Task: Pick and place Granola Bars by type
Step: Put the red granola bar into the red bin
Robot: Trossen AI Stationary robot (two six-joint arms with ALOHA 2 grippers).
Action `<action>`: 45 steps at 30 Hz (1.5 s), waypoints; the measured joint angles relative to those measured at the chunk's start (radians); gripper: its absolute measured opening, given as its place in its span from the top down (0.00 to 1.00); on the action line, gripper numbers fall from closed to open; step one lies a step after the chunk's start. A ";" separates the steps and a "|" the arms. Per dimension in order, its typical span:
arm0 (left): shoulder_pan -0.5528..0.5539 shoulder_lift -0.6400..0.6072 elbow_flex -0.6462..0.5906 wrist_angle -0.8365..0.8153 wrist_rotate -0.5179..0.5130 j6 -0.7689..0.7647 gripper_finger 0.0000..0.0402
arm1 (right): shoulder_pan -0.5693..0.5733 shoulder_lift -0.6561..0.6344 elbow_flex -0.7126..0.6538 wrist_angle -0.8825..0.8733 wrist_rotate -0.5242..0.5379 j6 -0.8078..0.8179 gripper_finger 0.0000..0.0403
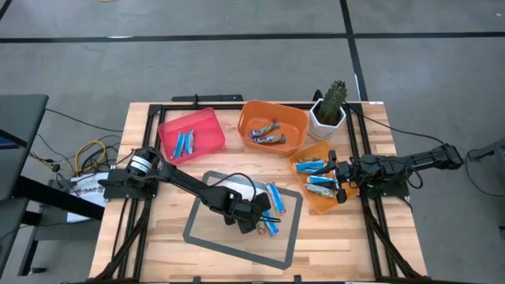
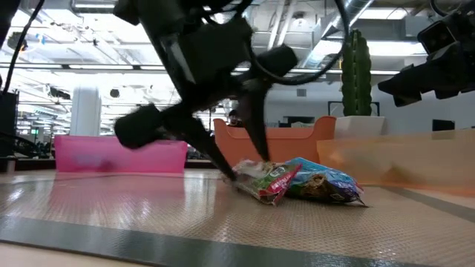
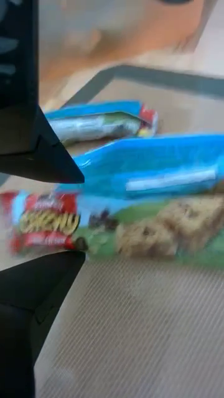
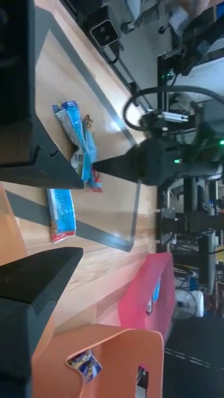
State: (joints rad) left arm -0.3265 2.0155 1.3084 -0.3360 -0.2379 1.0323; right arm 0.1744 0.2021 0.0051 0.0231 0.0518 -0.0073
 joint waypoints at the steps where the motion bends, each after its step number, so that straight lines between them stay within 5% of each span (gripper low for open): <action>1: 0.000 0.008 0.000 0.010 -0.002 0.004 0.55 | 0.000 0.000 0.000 0.000 0.000 0.000 0.62; 14: 0.000 0.029 0.000 0.040 -0.013 -0.013 0.56 | 0.000 0.000 0.000 -0.001 0.000 0.000 0.62; 30: -0.001 0.032 -0.001 0.046 -0.048 -0.060 0.84 | 0.000 0.000 0.000 -0.001 0.000 0.000 0.62; 45: -0.001 0.033 -0.002 0.058 -0.153 -0.105 0.88 | 0.000 0.000 0.000 -0.001 0.000 0.000 0.62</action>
State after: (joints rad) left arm -0.3275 2.0483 1.3064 -0.2777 -0.3909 0.9277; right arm 0.1741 0.2020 0.0052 0.0219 0.0517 -0.0074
